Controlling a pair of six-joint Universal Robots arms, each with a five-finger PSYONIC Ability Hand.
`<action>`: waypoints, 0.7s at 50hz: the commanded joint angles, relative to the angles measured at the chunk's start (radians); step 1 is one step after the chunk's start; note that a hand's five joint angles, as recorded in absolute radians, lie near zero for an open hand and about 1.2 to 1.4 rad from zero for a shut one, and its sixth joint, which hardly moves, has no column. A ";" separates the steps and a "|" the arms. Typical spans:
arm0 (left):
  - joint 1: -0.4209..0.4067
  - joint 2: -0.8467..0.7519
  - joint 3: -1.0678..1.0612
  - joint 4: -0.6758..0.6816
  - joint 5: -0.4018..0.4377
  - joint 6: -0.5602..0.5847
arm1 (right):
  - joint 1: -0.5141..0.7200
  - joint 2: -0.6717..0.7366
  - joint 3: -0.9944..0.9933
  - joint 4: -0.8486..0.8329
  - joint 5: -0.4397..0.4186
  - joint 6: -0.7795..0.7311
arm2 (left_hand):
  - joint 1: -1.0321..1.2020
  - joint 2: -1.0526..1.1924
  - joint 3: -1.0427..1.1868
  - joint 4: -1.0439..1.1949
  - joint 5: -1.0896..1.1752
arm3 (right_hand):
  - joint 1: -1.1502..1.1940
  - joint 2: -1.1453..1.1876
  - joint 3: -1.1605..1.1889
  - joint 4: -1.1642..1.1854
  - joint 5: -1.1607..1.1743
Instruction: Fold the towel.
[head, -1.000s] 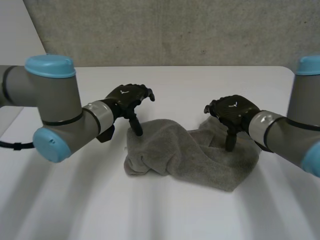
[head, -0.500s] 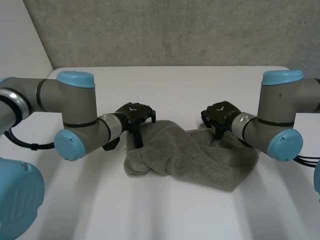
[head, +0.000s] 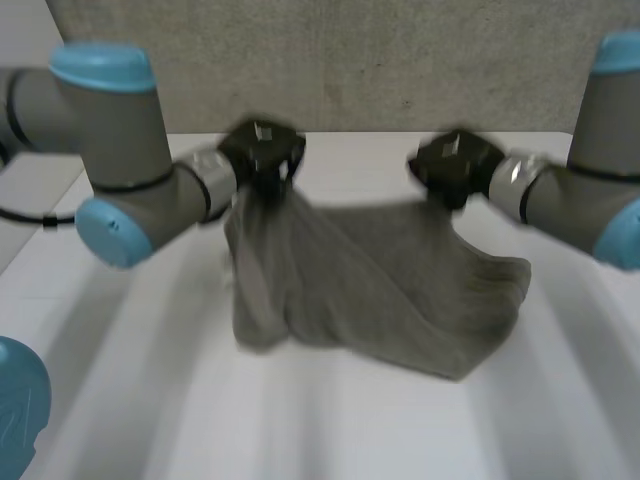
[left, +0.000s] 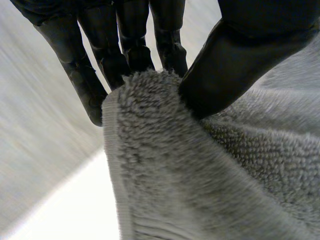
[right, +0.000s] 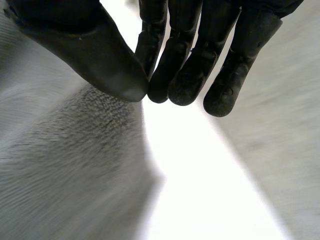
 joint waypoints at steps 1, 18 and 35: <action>0.008 0.045 0.198 0.200 -0.113 -0.007 | -0.004 -0.055 -0.233 -0.321 0.219 0.281 | 0.108 0.099 0.084 0.047 0.092 | 0.067 0.074 0.070 0.060 0.051; 0.126 0.426 -0.547 0.501 0.058 -0.214 | -0.051 -0.356 0.371 -0.419 -0.040 0.361 | 0.108 0.099 0.084 0.047 0.092 | 0.067 0.074 0.070 0.060 0.051; 0.151 0.444 -1.204 0.512 0.226 0.124 | -0.041 -0.324 0.739 -0.389 -0.057 -0.069 | 0.108 0.099 0.084 0.047 0.092 | -0.956 -0.949 -0.953 -0.962 -0.972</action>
